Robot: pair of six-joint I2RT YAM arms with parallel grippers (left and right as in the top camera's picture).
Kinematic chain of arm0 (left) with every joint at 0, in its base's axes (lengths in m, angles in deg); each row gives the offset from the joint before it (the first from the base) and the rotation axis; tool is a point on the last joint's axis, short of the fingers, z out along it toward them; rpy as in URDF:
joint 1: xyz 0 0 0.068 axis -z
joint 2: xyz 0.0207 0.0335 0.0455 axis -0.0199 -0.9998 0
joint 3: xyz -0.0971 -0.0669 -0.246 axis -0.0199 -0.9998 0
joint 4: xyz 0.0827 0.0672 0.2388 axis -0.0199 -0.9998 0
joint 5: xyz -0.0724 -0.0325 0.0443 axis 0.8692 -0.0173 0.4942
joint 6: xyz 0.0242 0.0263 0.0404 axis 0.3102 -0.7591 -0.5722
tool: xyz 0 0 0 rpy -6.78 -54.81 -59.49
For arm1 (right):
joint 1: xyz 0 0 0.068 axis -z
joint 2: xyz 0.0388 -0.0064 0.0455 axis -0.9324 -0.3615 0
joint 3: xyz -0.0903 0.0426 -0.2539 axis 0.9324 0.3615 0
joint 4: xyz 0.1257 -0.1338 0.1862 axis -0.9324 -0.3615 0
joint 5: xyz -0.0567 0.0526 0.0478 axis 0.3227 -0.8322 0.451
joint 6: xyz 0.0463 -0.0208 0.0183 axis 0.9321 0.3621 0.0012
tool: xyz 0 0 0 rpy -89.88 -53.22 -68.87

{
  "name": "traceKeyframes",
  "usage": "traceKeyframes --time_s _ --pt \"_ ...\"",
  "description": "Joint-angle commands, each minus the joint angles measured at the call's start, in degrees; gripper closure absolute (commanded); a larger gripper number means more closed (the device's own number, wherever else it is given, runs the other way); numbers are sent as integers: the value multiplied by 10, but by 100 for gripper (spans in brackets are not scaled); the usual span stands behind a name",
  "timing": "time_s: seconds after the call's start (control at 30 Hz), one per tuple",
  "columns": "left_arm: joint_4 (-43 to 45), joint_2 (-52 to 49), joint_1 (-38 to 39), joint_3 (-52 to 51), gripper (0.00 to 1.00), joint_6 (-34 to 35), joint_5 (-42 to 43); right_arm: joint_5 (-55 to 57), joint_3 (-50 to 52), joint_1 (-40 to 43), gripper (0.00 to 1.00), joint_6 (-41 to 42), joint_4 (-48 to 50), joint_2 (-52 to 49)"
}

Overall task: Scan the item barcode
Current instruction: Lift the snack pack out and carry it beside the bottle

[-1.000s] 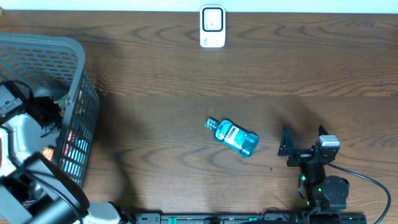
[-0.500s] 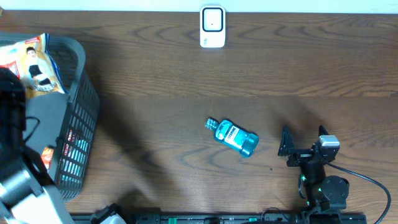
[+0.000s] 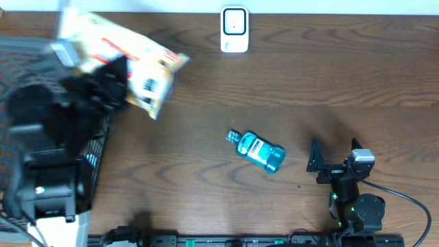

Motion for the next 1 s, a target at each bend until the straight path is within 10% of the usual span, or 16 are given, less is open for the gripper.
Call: traceKeyframes --time_s 0.0,0.33,0.97 --pt "-27 -28 96 7 93 -109 -96 3 2 1 1 4 -1 3" --pt "-72 -187 255 7 93 -131 -207 3 2 1 1 4 -1 3" --pt "-119 -418 269 5 92 -112 -259 3 2 1 1 4 -1 3"
